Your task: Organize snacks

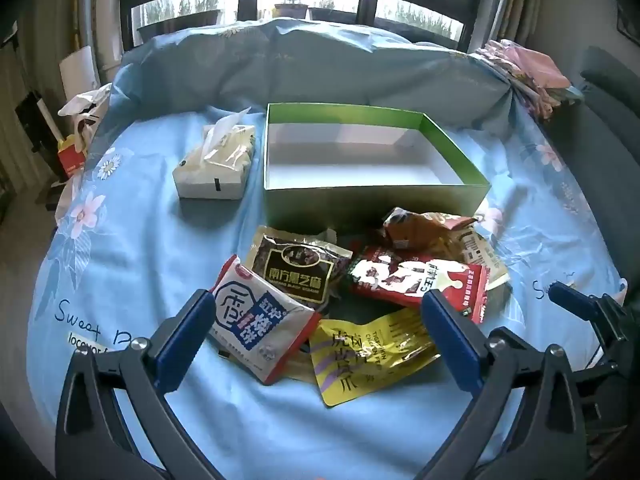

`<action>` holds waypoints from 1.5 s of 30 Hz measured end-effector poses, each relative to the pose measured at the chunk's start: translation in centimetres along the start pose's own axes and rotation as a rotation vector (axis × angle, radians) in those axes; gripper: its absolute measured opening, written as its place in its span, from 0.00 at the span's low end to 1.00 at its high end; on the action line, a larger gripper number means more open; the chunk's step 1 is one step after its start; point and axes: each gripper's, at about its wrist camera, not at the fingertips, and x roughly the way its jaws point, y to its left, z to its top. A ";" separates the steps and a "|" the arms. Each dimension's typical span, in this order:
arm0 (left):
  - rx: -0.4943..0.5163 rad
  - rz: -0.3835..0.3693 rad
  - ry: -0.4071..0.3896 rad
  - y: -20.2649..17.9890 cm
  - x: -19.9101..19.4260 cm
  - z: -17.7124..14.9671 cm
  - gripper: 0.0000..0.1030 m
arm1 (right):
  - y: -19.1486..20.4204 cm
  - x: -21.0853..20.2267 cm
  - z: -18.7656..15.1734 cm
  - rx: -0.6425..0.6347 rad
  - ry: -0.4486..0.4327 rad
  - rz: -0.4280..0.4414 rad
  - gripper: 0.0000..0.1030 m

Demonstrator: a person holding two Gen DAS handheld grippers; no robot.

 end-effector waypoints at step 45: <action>-0.011 -0.011 0.030 0.4 1.1 -0.3 1.00 | 0.8 0.5 0.8 -0.010 -0.009 0.041 1.00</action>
